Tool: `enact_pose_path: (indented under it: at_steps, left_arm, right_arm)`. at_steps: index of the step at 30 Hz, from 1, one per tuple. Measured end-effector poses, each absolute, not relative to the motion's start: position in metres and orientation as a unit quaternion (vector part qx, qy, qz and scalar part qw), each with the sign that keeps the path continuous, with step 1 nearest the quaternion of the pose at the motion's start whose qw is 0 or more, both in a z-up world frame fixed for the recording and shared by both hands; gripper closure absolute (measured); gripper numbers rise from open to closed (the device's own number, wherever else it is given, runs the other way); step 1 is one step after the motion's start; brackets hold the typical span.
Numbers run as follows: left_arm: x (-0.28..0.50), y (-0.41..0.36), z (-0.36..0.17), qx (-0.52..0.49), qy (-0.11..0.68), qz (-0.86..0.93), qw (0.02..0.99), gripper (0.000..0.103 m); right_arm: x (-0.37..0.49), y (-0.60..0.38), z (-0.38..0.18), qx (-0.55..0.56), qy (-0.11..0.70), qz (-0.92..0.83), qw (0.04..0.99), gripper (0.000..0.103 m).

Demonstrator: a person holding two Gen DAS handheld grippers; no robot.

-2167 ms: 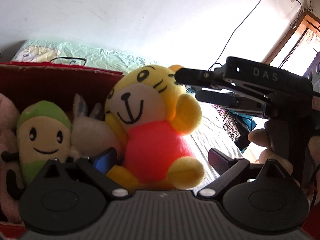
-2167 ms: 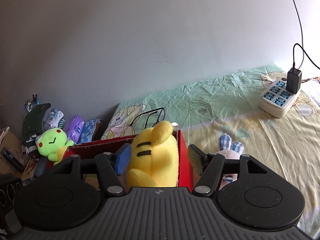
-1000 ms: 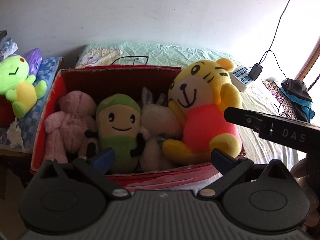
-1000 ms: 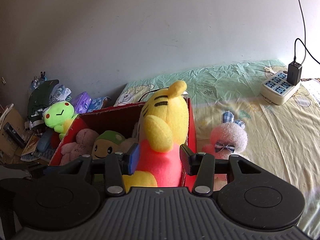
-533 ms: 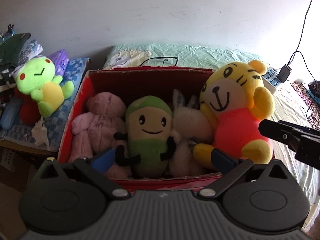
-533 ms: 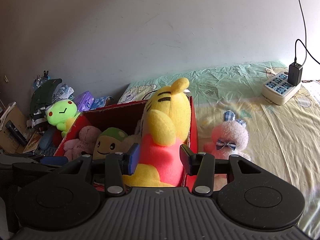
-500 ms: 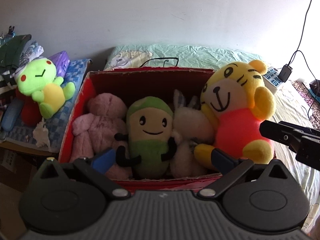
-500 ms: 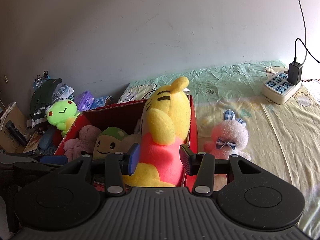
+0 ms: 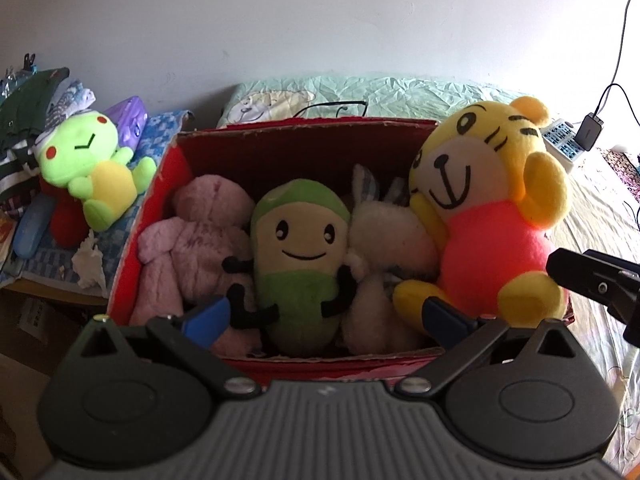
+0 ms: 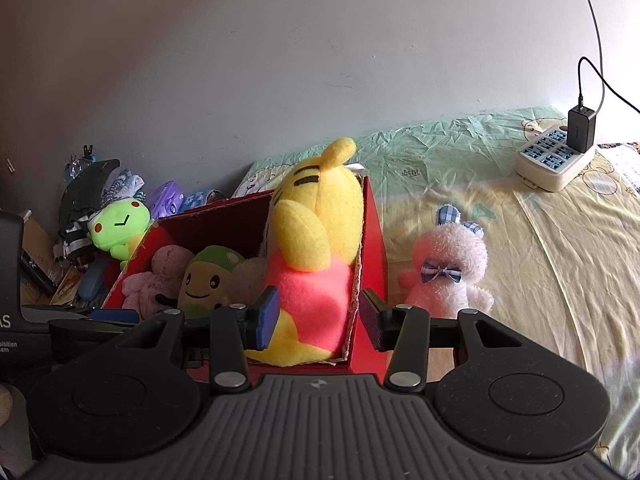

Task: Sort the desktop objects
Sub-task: 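Move both grippers from the box toward the white rabbit with plaid ears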

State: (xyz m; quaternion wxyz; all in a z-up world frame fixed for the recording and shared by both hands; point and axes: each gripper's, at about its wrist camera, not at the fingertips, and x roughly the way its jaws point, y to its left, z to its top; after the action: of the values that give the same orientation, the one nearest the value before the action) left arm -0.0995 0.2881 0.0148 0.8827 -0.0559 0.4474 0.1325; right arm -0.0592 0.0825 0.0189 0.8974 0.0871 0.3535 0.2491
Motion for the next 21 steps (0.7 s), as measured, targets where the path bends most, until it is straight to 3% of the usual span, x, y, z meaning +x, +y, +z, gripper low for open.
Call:
enact_pose_path:
  at_steps: [13, 21]
  left_arm:
    - [-0.099, 0.276, 0.009, -0.071, 0.454, 0.168, 0.872, 0.001]
    - [-0.102, 0.257, 0.031, -0.084, 0.405, 0.177, 0.893, 0.001]
  right_arm:
    - [-0.049, 0.056, 0.014, 0.104, 0.362, 0.286, 0.881, 0.055]
    - [-0.03, 0.008, 0.004, 0.122, 0.387, 0.277, 0.871, 0.054]
